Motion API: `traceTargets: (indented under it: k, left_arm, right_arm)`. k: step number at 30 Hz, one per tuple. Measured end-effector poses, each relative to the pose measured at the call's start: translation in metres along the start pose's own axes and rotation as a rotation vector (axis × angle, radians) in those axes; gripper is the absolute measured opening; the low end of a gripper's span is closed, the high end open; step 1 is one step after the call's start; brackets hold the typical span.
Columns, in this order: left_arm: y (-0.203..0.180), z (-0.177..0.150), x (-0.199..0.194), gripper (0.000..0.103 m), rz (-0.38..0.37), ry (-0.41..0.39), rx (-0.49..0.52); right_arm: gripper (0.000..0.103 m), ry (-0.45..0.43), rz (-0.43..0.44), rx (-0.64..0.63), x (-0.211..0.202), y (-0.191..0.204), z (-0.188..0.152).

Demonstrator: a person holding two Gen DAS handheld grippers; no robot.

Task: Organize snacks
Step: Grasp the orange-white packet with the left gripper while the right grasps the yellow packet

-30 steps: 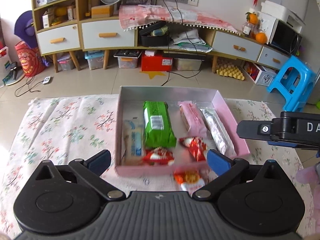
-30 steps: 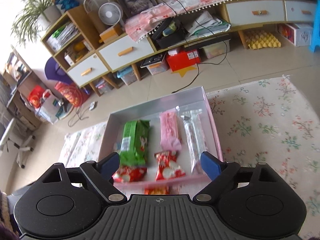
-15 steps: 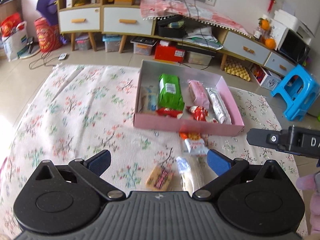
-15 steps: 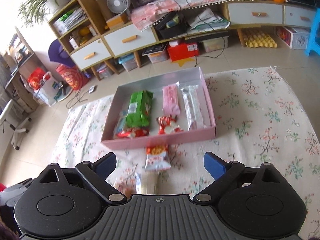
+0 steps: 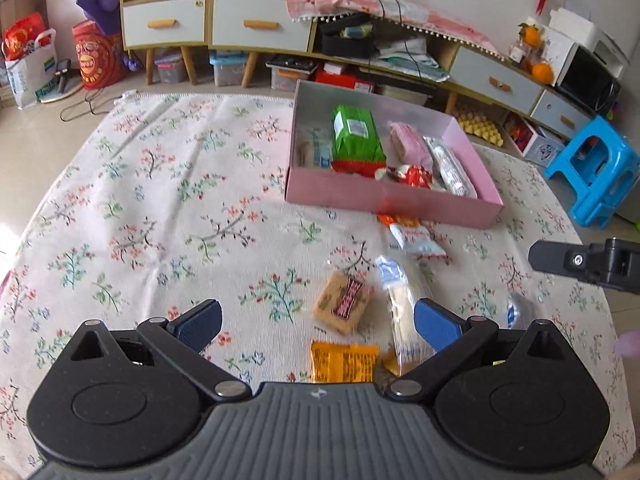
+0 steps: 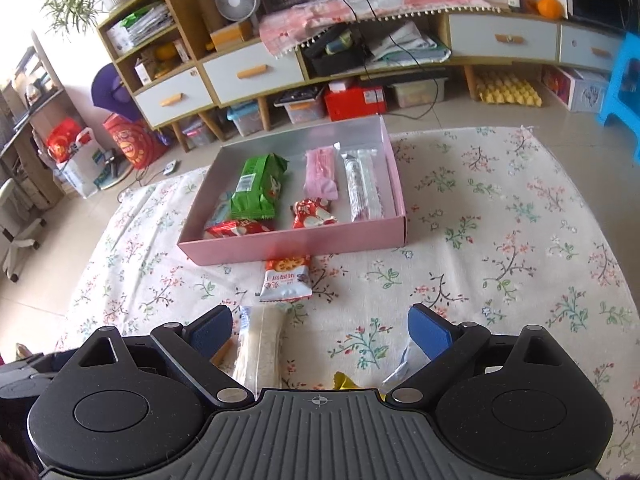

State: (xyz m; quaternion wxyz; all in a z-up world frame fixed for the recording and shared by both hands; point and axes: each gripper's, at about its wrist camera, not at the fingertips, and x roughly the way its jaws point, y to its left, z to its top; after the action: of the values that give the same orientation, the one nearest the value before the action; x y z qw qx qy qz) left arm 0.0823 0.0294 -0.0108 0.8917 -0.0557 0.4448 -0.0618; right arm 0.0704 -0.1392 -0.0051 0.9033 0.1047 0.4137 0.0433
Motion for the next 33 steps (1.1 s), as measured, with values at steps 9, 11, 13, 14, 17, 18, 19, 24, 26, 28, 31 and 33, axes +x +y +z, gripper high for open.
traceTargets:
  k: [9, 11, 13, 14, 17, 18, 19, 24, 26, 28, 31, 33]
  left_arm:
    - [0.003, -0.016, 0.002, 0.103, 0.000, -0.019, 0.036]
    - [0.002, -0.020, 0.003, 0.103, -0.011, -0.022, 0.047]
    - [0.002, -0.024, 0.003, 0.103, -0.027, -0.027, 0.060]
    - [0.002, -0.026, 0.004, 0.103, -0.031, -0.028, 0.065]
    - [0.001, -0.031, 0.008, 0.103, -0.040, -0.021, 0.089]
    - [0.000, -0.033, 0.009, 0.103, -0.043, -0.015, 0.100]
    - [0.000, -0.035, 0.010, 0.103, -0.044, -0.010, 0.111]
    - [-0.006, -0.045, 0.017, 0.103, -0.041, 0.012, 0.167]
    - [-0.010, -0.050, 0.018, 0.103, -0.040, 0.021, 0.194]
    - [-0.013, -0.054, 0.019, 0.103, -0.038, 0.026, 0.217]
    - [-0.016, -0.058, 0.019, 0.102, -0.042, 0.032, 0.242]
    - [-0.017, -0.060, 0.020, 0.102, -0.042, 0.040, 0.253]
  right_arm:
    - [0.097, -0.027, -0.045, -0.089, 0.006, -0.023, -0.015]
    - [0.097, -0.039, -0.038, -0.124, 0.005, -0.028, -0.020]
    - [0.097, -0.040, -0.029, -0.164, 0.006, -0.032, -0.026]
    - [0.097, -0.036, -0.023, -0.182, 0.007, -0.034, -0.029]
    - [0.097, -0.017, 0.004, -0.235, 0.010, -0.039, -0.038]
    - [0.097, -0.012, 0.016, -0.255, 0.010, -0.040, -0.041]
    - [0.097, -0.012, 0.029, -0.276, 0.009, -0.041, -0.043]
    - [0.097, -0.022, 0.116, -0.387, 0.004, -0.042, -0.057]
    - [0.097, -0.011, 0.151, -0.432, 0.004, -0.041, -0.063]
    - [0.097, 0.011, 0.178, -0.487, 0.006, -0.038, -0.070]
    - [0.097, 0.041, 0.195, -0.581, 0.010, -0.031, -0.083]
    - [0.097, 0.048, 0.183, -0.630, 0.013, -0.027, -0.089]
